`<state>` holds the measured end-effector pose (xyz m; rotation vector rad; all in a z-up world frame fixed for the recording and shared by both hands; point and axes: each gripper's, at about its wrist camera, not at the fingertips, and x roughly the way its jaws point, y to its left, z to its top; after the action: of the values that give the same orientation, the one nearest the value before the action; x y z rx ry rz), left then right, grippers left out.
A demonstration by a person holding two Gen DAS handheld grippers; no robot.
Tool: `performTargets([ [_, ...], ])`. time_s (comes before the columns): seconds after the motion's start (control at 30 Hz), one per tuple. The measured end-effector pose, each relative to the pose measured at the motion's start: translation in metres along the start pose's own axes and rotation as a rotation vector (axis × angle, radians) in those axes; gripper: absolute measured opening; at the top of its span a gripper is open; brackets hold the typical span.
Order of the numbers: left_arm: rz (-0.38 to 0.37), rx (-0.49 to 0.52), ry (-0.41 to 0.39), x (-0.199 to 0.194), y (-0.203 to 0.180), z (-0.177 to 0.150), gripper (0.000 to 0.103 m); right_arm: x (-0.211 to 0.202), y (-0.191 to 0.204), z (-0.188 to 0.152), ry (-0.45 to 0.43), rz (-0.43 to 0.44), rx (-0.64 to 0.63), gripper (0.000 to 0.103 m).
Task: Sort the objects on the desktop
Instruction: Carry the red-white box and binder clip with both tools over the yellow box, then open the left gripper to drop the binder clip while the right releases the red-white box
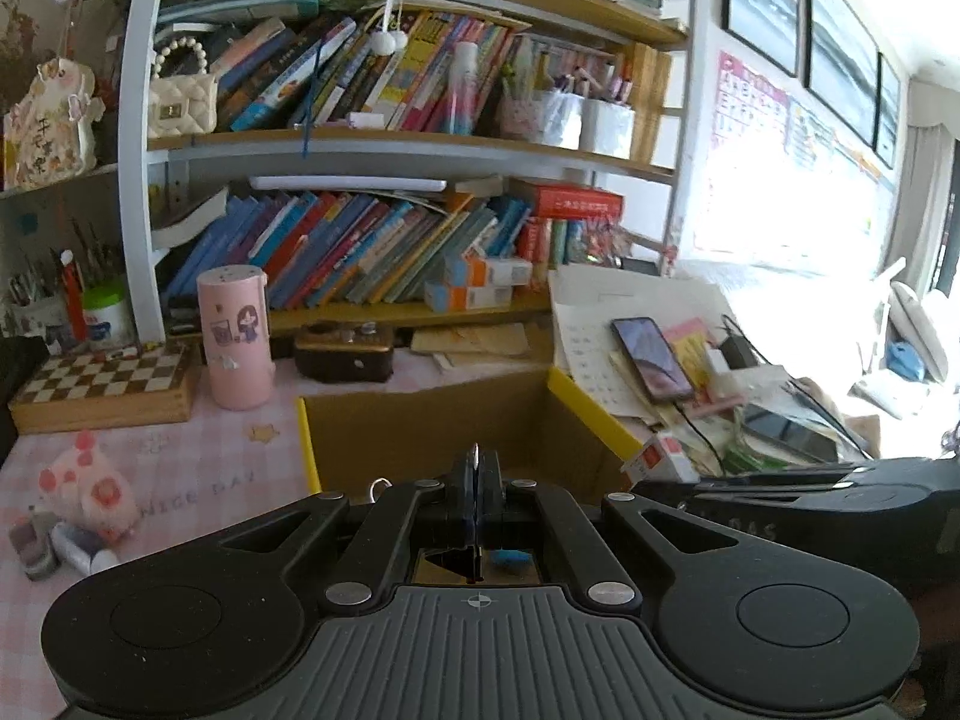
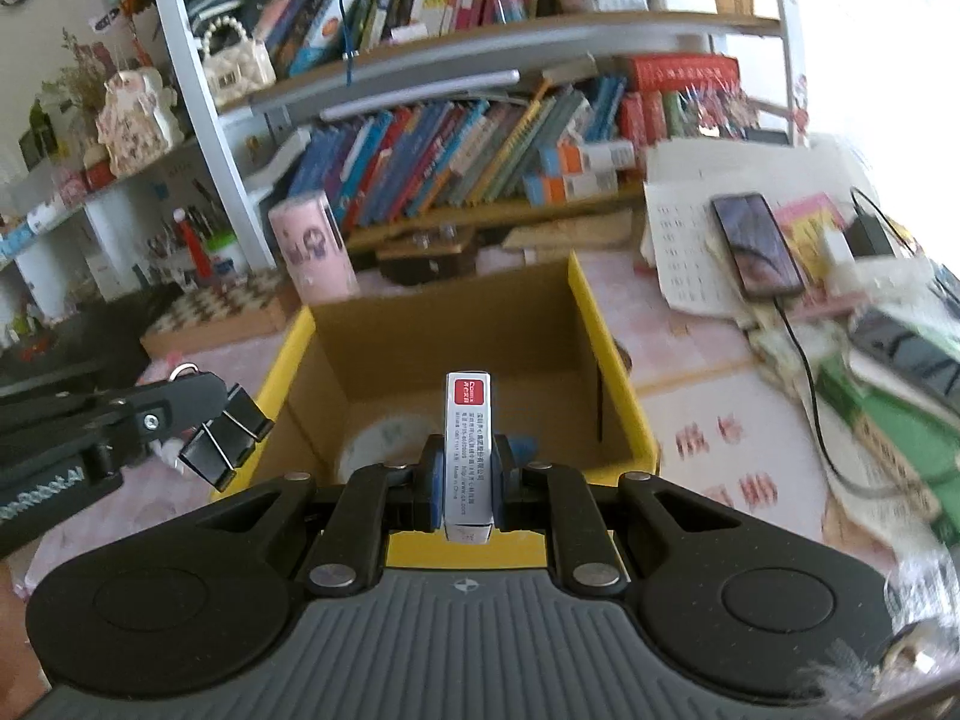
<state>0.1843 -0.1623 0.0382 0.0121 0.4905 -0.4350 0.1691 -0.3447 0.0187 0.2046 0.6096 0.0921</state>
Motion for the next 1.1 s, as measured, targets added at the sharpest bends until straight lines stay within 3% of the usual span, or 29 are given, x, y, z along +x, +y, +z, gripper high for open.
performTargets([
  [0.17, 0.027, 0.002, 0.020, 0.033, -0.004, 0.005, 0.000, 0.025, -0.013, 0.023, 0.006, 0.022, -0.054, 0.013],
  [0.47, 0.018, -0.064, 0.169, 0.088, -0.006, -0.020, 0.000, 0.078, -0.025, 0.028, 0.143, 0.072, -0.137, 0.014],
  [0.8, 0.019, -0.118, 0.311, 0.125, 0.001, -0.024, 0.000, 0.135, -0.019, 0.039, 0.305, 0.101, -0.218, 0.014],
  [0.9, 0.014, -0.130, 0.324, 0.128, 0.001, -0.029, 0.001, 0.146, -0.017, 0.045, 0.323, 0.101, -0.240, 0.014],
  [0.97, 0.022, -0.145, 0.328, 0.130, 0.002, -0.033, 0.008, 0.154, -0.017, 0.047, 0.330, 0.099, -0.239, 0.014],
  [1.1, 0.068, -0.142, 0.288, 0.124, 0.002, -0.034, 0.011, 0.169, -0.014, 0.052, 0.355, 0.099, -0.243, 0.014],
])
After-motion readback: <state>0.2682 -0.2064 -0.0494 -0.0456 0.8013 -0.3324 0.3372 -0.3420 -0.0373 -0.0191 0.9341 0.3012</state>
